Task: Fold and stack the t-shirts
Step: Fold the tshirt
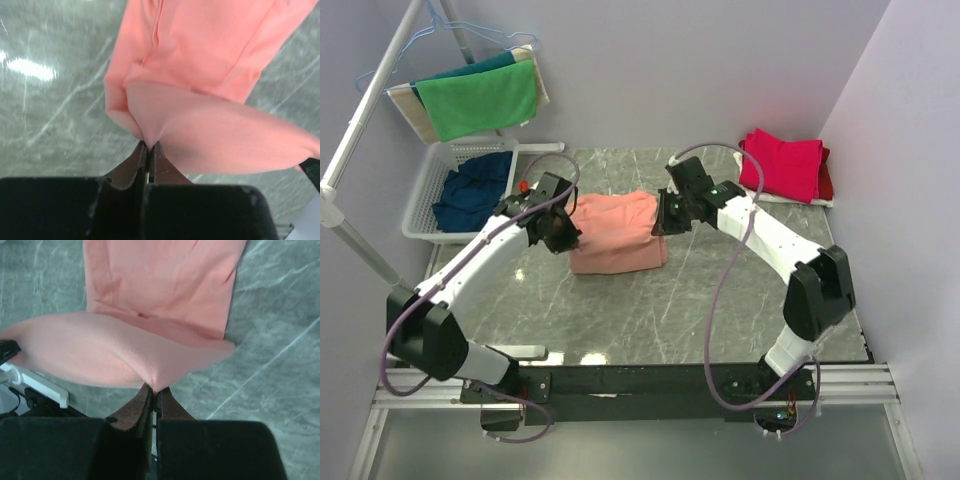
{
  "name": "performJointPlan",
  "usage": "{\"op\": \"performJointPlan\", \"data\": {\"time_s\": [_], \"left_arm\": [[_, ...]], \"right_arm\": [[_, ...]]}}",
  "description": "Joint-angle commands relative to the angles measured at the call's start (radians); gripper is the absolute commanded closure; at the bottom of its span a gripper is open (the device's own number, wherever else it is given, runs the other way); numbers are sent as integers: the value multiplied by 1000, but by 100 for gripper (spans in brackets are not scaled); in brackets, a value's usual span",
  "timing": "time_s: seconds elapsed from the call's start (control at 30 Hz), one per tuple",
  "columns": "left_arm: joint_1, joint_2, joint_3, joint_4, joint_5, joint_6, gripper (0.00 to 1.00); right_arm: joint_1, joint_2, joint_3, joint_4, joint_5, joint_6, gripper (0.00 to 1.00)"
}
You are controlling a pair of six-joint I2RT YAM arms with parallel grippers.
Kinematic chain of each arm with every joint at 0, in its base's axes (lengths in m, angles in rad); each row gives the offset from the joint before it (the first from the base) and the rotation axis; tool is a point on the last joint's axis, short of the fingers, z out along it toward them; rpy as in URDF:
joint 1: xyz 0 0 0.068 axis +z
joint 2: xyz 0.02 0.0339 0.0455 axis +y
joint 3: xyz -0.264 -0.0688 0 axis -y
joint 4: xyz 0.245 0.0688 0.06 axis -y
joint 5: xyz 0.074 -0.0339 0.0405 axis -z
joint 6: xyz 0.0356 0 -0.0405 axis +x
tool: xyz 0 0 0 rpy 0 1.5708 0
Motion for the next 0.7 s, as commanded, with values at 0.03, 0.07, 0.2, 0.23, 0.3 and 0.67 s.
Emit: {"op": "performJointPlan", "data": {"time_s": [0.03, 0.07, 0.2, 0.23, 0.3, 0.67], "left_arm": [[63, 114, 141, 29, -89, 64, 99], [71, 133, 160, 35, -92, 71, 99], [100, 264, 264, 52, -115, 119, 99], [103, 290, 286, 50, -126, 124, 99], [115, 360, 335, 56, -129, 142, 99], [172, 669, 568, 66, -85, 203, 99]], "right_arm": [[-42, 131, 130, 51, -23, -31, 100], [-46, 152, 161, 54, -24, -27, 100], [-68, 260, 244, 62, -40, -27, 100], [-71, 280, 264, 60, -41, -27, 100], [-82, 338, 326, 48, -47, -34, 100], [-144, 585, 593, 13, -96, -20, 100]]}}
